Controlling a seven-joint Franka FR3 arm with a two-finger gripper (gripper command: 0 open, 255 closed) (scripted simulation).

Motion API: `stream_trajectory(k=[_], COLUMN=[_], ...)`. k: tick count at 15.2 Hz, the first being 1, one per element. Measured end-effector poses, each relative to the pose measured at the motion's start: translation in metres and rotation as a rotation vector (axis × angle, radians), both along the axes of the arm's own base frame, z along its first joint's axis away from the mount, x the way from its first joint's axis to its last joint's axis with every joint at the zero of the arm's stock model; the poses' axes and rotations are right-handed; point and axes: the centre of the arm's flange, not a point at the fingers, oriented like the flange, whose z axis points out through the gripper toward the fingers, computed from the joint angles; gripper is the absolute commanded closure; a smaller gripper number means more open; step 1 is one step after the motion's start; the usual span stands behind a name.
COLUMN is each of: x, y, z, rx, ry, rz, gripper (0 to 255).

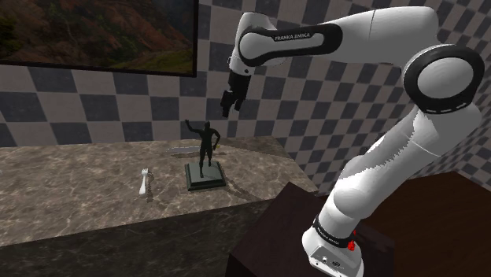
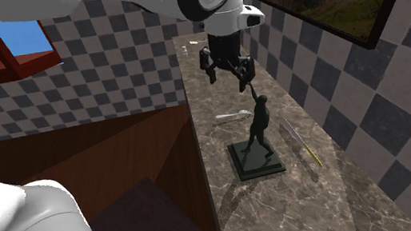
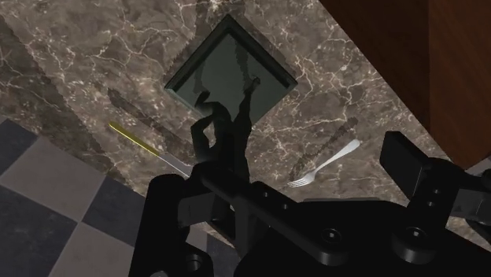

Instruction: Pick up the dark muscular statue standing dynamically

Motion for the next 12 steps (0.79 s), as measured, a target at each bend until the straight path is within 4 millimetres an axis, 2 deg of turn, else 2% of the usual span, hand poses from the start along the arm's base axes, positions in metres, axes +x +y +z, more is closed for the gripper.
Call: stream_trajectory(k=[12], x=[0.139], y=[-0.024], z=[-0.083], rx=[-0.015], ry=[0.011], rz=[-0.035], gripper=[0])
